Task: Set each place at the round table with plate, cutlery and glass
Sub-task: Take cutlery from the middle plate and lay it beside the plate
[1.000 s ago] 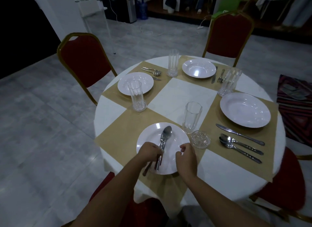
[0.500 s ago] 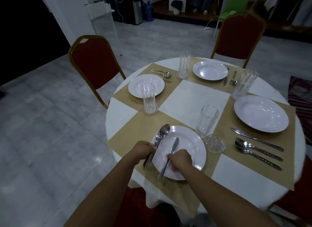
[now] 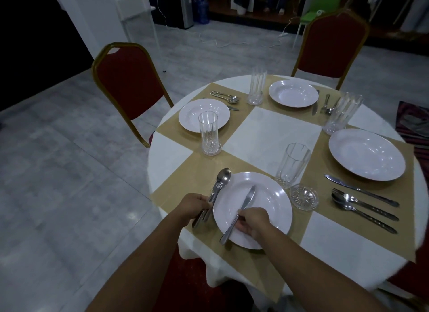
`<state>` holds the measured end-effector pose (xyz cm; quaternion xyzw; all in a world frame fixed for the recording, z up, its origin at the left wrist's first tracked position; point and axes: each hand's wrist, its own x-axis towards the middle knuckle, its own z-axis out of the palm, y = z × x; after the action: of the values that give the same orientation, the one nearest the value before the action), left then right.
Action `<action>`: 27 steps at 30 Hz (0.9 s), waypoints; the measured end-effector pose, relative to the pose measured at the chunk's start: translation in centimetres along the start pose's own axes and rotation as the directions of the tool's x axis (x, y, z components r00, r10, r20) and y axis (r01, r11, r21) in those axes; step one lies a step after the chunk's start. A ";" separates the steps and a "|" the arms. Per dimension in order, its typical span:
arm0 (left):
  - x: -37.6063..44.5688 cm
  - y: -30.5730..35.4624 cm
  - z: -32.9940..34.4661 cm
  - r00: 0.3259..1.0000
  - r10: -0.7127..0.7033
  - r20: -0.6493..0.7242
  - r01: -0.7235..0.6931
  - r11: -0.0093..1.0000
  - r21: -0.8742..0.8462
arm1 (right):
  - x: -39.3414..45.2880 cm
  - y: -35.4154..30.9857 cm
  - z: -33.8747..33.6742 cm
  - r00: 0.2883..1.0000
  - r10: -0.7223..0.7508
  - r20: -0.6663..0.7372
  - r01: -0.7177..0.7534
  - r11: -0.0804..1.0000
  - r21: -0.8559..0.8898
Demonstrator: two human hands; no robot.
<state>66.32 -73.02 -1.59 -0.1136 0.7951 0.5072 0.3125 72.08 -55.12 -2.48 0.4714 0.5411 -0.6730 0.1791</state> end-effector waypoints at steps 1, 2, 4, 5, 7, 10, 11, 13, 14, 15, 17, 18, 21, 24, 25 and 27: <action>0.2 -0.1 -0.3 1.000 0.001 -0.003 -0.002 1.000 -0.008 | 0.0 -0.2 0.1 1.000 -0.005 -0.002 0.005 1.000 0.018; 0.3 -0.2 -0.7 1.000 0.000 -0.012 0.000 1.000 -0.016 | 0.1 -0.5 0.2 1.000 -0.013 -0.009 0.013 1.000 0.028; 0.9 -0.3 -1.7 0.999 0.001 -0.032 -0.002 1.000 -0.028 | 0.1 -1.3 0.9 0.999 -0.037 -0.024 0.038 0.999 0.024; 1.2 -0.3 -2.2 0.999 0.003 -0.040 -0.004 1.000 -0.031 | 0.0 -1.8 1.4 0.998 -0.055 -0.025 0.055 0.998 0.023; 1.6 -0.3 -3.3 0.998 0.005 -0.057 -0.007 0.999 -0.038 | -0.1 -3.0 2.4 0.996 -0.093 -0.009 0.093 0.995 0.021; 2.4 -0.5 -4.8 0.996 -0.002 -0.091 -0.003 0.999 -0.051 | -0.1 -4.7 4.4 0.986 -0.165 0.019 0.166 0.985 -0.039; 2.7 -0.6 -5.2 0.995 -0.005 -0.098 0.000 0.999 -0.049 | 0.1 -5.1 5.1 0.983 -0.182 0.022 0.183 0.980 -0.078; 3.1 -0.6 -5.8 0.995 -0.009 -0.098 0.004 0.998 -0.056 | 0.3 -5.7 6.5 0.978 -0.206 0.034 0.209 0.966 -0.154; 3.3 -0.6 -6.1 0.995 -0.013 -0.096 0.007 0.998 -0.068 | 0.5 -5.9 7.2 0.977 -0.210 0.047 0.215 0.958 -0.191; 3.5 -0.7 -6.3 0.995 -0.019 -0.093 0.012 0.997 -0.082 | 0.6 -6.0 7.8 0.977 -0.203 0.061 0.212 0.950 -0.228; 3.7 -0.8 -6.7 0.995 -0.028 -0.091 0.019 0.995 -0.095 | 0.8 -5.9 8.9 0.980 -0.179 0.083 0.195 0.936 -0.294; 3.8 -0.8 -6.8 0.995 -0.032 -0.093 0.022 0.994 -0.103 | 0.8 -5.9 9.3 0.980 -0.180 0.085 0.198 0.928 -0.316; 4.2 -1.2 -7.4 0.994 -0.044 -0.104 0.029 0.989 -0.142 | 1.6 -5.8 10.6 0.979 -0.195 0.062 0.204 0.906 -0.371; 4.6 -1.6 -8.0 0.993 -0.054 -0.107 0.038 0.988 -0.149 | 3.4 -5.3 12.2 0.972 -0.232 0.030 0.216 0.842 -0.495; 4.8 -1.7 -8.2 0.992 -0.061 -0.110 0.044 0.987 -0.152 | 4.0 -5.3 12.7 0.967 -0.255 0.009 0.219 0.813 -0.540; 5.0 -1.9 -8.7 0.991 -0.067 -0.116 0.048 0.986 -0.159 | 3.9 -5.5 13.3 0.950 -0.312 -0.020 0.226 0.729 -0.646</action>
<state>60.06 -80.81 -3.53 -0.1911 0.7670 0.5506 0.2684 60.19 -64.12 -3.05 0.3411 0.8095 -0.4371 0.1933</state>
